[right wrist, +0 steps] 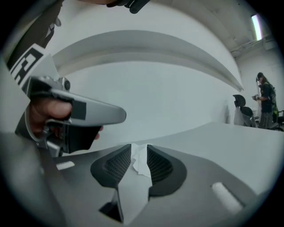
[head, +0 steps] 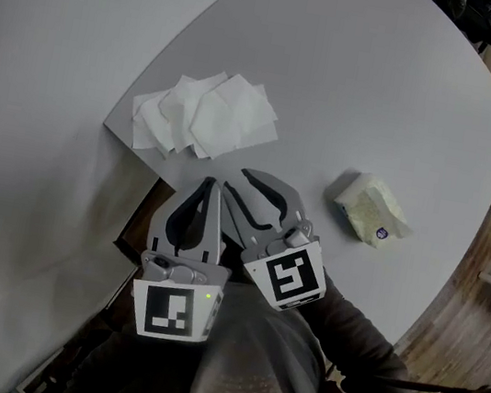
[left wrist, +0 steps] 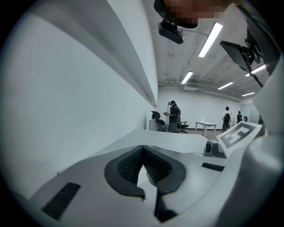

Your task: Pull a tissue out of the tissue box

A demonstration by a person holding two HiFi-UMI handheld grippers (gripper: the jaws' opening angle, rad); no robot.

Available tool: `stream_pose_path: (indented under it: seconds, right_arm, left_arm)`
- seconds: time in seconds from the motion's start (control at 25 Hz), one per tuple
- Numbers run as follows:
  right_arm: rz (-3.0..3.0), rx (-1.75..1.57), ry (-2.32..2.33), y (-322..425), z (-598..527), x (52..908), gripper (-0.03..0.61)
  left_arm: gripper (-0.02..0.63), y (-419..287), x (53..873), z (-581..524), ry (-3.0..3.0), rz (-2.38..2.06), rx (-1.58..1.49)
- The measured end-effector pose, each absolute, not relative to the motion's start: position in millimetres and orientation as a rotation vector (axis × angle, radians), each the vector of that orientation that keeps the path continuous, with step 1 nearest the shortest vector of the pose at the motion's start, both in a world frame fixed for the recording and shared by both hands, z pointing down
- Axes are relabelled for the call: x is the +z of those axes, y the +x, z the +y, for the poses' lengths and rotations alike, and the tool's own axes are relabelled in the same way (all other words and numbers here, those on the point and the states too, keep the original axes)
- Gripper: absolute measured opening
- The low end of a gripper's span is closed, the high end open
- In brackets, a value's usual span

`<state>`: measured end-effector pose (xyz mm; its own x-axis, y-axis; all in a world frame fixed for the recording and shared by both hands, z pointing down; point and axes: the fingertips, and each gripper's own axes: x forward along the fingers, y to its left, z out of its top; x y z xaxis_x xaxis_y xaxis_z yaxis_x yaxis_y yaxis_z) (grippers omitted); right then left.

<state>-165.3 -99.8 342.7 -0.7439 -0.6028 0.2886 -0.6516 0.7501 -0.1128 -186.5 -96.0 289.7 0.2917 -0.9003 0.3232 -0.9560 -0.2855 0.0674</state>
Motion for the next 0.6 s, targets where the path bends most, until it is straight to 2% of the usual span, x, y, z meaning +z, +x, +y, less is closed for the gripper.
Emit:
stream_pose_path:
  seconds: [0.32, 0.6]
  right_arm:
    - [-2.822, 0.343, 1.197, -71.5, -49.5, 238.7, 0.101]
    - [-2.819, 0.250, 1.409, -16.8, 3.3, 189.9, 0.037]
  left_arm:
    - [-0.002, -125.3, 233.6, -58.5, 2.418, -1.796, 0.130]
    - [0.000, -71.7, 186.4, -22.2, 2.593, -1.736, 0.044]
